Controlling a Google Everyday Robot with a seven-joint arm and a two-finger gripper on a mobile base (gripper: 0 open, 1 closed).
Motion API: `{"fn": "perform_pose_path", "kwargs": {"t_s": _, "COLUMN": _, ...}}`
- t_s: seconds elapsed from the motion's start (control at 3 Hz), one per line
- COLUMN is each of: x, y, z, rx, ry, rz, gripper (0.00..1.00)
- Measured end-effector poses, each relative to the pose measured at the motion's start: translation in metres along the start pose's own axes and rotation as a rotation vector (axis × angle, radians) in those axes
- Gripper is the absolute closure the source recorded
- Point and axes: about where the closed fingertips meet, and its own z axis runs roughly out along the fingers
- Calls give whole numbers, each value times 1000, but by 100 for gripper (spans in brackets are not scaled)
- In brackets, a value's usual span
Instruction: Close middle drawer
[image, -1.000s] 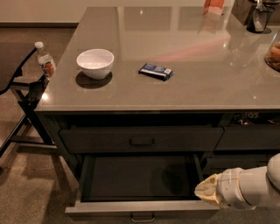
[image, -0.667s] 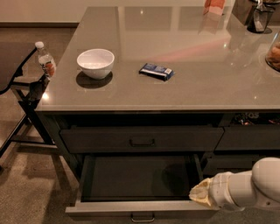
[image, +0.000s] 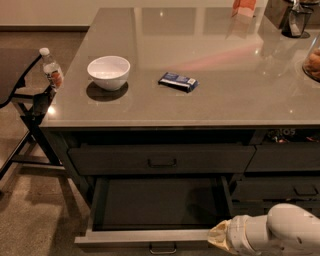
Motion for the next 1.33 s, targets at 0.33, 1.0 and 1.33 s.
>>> {"fn": "perform_pose_path", "kwargs": {"t_s": 0.33, "x": 16, "y": 13, "z": 30, "rx": -34, "ry": -4, "rz": -36, "gripper": 100}}
{"fn": "perform_pose_path", "kwargs": {"t_s": 1.0, "x": 43, "y": 33, "z": 72, "rx": -142, "ry": 65, "rz": -92, "gripper": 100}}
{"fn": "perform_pose_path", "kwargs": {"t_s": 1.33, "x": 49, "y": 35, "z": 87, "rx": -167, "ry": 90, "rz": -107, "gripper": 100}}
